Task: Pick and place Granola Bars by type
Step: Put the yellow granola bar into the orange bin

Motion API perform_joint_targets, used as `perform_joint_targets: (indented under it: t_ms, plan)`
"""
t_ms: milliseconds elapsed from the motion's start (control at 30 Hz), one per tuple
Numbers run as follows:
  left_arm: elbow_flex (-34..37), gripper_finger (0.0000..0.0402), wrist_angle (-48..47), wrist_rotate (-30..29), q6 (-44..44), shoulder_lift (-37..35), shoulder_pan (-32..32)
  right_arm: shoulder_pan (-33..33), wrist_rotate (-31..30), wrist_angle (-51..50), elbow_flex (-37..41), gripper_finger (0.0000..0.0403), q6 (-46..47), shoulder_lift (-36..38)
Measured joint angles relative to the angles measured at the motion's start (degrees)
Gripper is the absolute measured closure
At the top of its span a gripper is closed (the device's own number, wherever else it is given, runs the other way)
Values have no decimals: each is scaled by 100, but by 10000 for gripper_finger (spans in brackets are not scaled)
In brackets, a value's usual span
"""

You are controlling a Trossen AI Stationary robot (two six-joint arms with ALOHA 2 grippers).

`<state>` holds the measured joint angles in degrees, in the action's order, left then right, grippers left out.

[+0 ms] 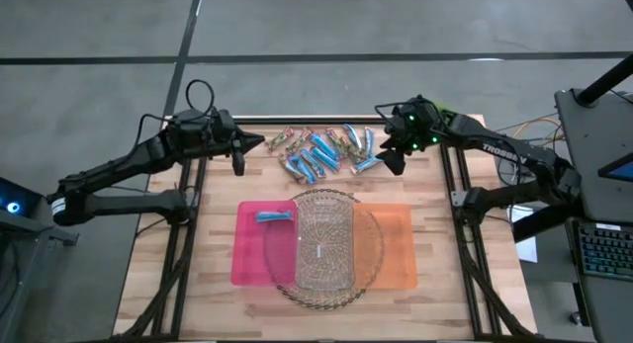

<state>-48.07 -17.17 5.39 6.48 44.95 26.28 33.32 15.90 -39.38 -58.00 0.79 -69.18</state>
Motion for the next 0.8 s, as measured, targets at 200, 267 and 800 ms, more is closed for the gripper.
perform_joint_targets:
  t_ms: [200, 267, 800]
  plan:
    - [0, 402, 0, -2, 0, 0, 0, 90, 18, -665, -506, 214, -679, -399]
    - [0, 402, 0, -2, -1, 2, 0, 107, 19, -781, -694, 215, -924, -586]
    - [38, 402, 0, -4, -61, 2, 0, 162, 9, -1188, -1563, 215, -2302, -1773]
